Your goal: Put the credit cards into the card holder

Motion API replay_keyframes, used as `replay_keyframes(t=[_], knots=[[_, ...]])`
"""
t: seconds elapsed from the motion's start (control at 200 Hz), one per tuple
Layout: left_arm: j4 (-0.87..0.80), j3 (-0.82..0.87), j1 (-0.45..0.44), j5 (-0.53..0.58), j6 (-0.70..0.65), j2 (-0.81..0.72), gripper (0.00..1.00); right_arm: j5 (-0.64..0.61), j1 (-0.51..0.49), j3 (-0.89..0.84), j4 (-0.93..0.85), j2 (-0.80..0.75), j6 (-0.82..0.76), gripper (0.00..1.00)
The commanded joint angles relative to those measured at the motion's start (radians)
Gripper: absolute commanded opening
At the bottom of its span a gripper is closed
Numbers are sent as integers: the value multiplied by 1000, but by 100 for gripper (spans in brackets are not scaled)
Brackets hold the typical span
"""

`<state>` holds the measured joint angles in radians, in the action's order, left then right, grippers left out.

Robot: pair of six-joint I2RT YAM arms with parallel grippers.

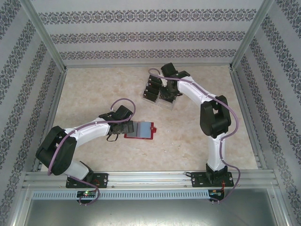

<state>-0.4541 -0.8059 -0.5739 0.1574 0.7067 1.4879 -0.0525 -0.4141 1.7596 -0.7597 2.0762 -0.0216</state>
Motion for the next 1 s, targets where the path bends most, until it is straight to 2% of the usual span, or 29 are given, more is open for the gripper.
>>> replay_keyframes(t=[0.0, 0.48, 0.994], knots=[[14, -24, 5, -7, -13, 0, 100, -63, 11, 41, -23, 20, -48, 37], [20, -26, 4, -15, -4, 6, 100, -100, -12, 43, -43, 53, -151, 33], [15, -21, 5, -9, -6, -6, 100, -103, -32, 76, -76, 88, -173, 22]])
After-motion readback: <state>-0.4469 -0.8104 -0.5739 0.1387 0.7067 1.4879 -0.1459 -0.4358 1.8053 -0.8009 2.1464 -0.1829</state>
